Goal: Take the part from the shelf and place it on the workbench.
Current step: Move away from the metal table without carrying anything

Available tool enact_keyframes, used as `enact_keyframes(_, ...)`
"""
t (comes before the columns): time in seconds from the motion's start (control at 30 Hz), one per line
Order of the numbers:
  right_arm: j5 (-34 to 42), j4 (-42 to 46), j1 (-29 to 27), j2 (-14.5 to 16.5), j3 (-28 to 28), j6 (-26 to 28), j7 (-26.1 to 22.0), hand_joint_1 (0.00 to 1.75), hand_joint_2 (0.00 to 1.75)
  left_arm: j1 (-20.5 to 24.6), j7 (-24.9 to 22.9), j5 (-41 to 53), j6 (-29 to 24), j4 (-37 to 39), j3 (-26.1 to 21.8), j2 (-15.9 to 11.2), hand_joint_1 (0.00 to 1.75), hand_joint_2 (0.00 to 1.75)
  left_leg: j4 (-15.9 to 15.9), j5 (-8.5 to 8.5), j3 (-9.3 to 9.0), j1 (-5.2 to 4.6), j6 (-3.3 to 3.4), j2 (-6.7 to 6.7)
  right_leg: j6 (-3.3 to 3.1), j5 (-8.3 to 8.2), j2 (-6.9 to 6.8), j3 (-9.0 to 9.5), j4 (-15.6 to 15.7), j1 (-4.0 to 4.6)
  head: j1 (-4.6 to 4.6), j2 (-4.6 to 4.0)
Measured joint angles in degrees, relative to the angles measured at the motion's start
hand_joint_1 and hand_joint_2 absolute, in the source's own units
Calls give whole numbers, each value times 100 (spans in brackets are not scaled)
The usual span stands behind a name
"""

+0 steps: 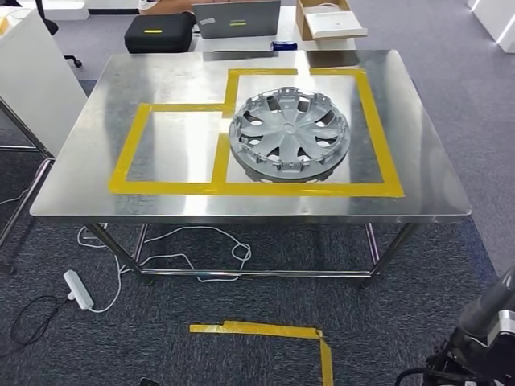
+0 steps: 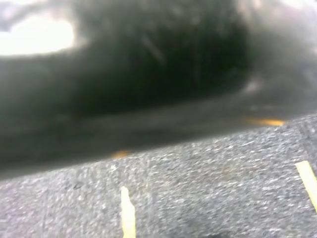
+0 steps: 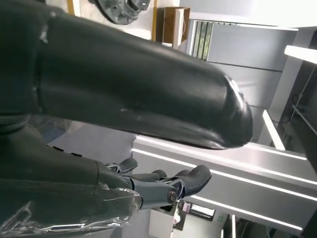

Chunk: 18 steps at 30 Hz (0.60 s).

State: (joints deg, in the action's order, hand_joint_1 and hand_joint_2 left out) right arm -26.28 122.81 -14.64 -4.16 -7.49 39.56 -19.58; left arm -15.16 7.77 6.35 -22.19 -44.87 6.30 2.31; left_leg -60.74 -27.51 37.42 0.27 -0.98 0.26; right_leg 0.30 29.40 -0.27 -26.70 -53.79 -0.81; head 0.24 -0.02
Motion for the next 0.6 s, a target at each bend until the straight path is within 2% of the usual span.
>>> enact_keyframes(0.03, 16, 1, -34, 25, 27, 0, -3, 0, 0, -6, -1, 4, 2, -2, -10, 6, 0, 0, -372, -302, 79, 7, -23, -2, -24, -41, -5, -51, -14, 6, -13, 0)
enact_keyframes(0.07, 31, 1, -74, 57, 56, 0, -5, 0, 0, -9, -1, 11, 4, -3, -20, 11, 0, 0, -758, -535, 148, 13, -38, -3, -35, -80, -13, -110, -32, 12, -15, 0)
enact_keyframes(0.1, 54, 1, -117, 90, 92, 0, -4, 0, 0, -13, -1, 22, 4, -3, -33, 18, 0, 0, -1050, -656, 172, 16, -47, -3, -37, -114, -18, -179, -59, 18, -14, 0)
enact_keyframes(0.13, 81, 1, -161, 123, 131, 0, -4, 0, 0, -17, -1, 33, 3, -5, -48, 26, 0, 0, -1167, -657, 121, 17, -47, -3, -36, -143, -21, -254, -91, 23, -15, 0)
enact_keyframes(0.17, 104, 1, -202, 157, 173, 0, -3, 0, 0, -24, -1, 45, 1, -11, -63, 33, 0, 0, -1044, -552, -38, 17, -36, -3, -32, -167, -20, -323, -126, 26, -15, 0)
enact_keyframes(0.23, 136, 1, -263, 211, 247, 0, -4, 0, 0, -32, -2, 70, -2, -31, -96, 44, 0, 0, -331, -291, -561, 8, 22, -11, -14, -197, -14, -438, -204, 32, -16, 0)
enact_keyframes(0.27, 148, 2, -279, 231, 279, 1, -7, 0, 0, -33, -2, 81, -4, -44, -112, 49, 0, 0, 37, -224, -796, -1, 56, -17, 3, -214, -11, -483, -241, 41, -14, 0)
enact_keyframes(0.3, 162, 2, -295, 253, 309, 1, -18, 0, 0, -33, -2, 92, -7, -59, -128, 56, 0, 0, 283, -208, -938, -11, 86, -23, 32, -239, -10, -518, -268, 46, -13, 0)
enact_keyframes(0.33, 188, 3, -316, 276, 339, 2, -36, 0, 0, -35, -3, 102, -10, -72, -141, 67, 0, 0, 401, -223, -991, -23, 108, -28, 66, -271, -11, -549, -281, 48, -11, 0)
enact_keyframes(0.4, 278, 2, -385, 329, 409, 2, -83, 0, 0, -49, -10, 121, -10, -92, -166, 94, 0, 0, 461, -186, -961, -20, 157, -21, 139, -319, -11, -592, -290, 46, -12, 0)
enact_keyframes(0.43, 337, 1, -428, 354, 454, 2, -107, 0, 0, -54, -14, 134, -7, -100, -182, 108, 0, 0, 484, -147, -927, -8, 195, -12, 169, -255, -7, -634, -331, 45, -7, 0)
enact_keyframes(0.47, 388, -2, -468, 380, 497, 2, -125, 0, 0, -58, -16, 144, -4, -110, -201, 119, 0, 0, 506, -99, -879, 5, 240, -1, 194, -99, -2, -700, -457, 45, 3, 0)
enact_keyframes(0.5, 428, -6, -505, 403, 538, 2, -139, 0, 0, -58, -16, 152, -2, -119, -222, 133, 0, 0, 519, -42, -819, 16, 277, 10, 215, 147, 4, -791, -696, 40, 12, 0)
enact_keyframes(0.57, 498, -19, -558, 444, 599, 2, -156, 0, 0, -60, -16, 161, 1, -130, -263, 150, 0, 0, 513, 72, -674, 1, 309, 20, 248, 666, 9, -989, -1417, 27, 25, 0)
enact_keyframes(0.6, 533, -27, -577, 463, 627, 2, -167, 0, 0, -60, -16, 169, 5, -131, -279, 161, 0, 0, 510, 134, -596, -6, 309, 25, 261, 783, 9, -1033, -1730, 23, 23, 0)
